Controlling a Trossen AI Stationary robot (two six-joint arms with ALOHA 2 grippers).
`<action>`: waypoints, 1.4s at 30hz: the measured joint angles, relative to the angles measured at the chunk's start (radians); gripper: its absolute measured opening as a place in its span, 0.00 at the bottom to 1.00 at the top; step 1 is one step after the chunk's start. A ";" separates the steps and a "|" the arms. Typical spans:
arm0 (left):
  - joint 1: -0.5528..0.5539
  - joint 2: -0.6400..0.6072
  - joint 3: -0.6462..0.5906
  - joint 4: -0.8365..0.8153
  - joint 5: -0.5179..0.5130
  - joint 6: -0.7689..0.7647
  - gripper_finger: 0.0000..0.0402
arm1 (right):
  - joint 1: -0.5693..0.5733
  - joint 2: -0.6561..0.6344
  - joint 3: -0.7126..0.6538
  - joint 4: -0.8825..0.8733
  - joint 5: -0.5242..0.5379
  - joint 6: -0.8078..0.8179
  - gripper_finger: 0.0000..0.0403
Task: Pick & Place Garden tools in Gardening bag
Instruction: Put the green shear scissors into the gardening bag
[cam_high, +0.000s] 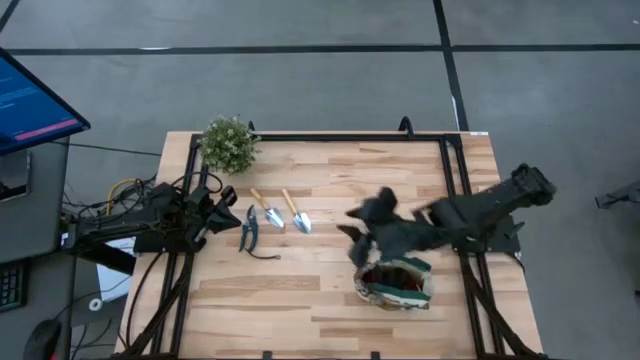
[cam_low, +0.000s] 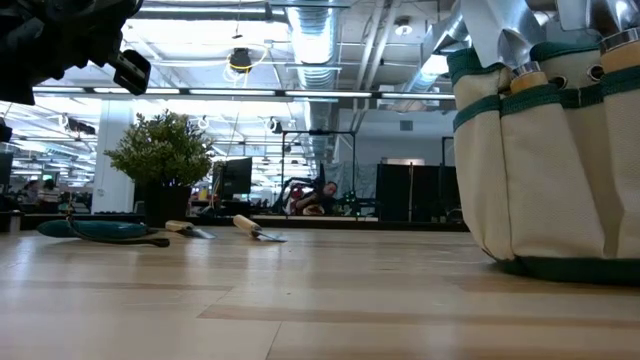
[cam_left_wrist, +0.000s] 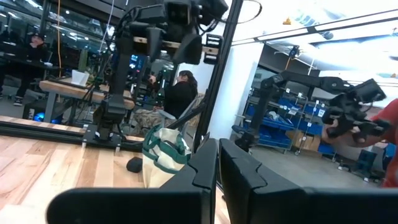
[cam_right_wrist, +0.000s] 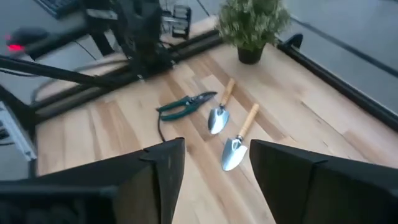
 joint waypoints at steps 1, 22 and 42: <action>0.000 0.000 0.000 0.000 0.000 0.000 0.04 | -0.030 0.026 0.017 -0.004 -0.025 -0.009 0.43; 0.000 0.137 0.000 0.005 0.000 0.000 0.04 | -0.204 0.655 0.451 0.217 -0.371 -0.004 0.44; 0.000 0.235 0.000 0.004 -0.001 0.000 0.04 | -0.143 0.634 0.498 -0.030 -0.273 0.154 0.40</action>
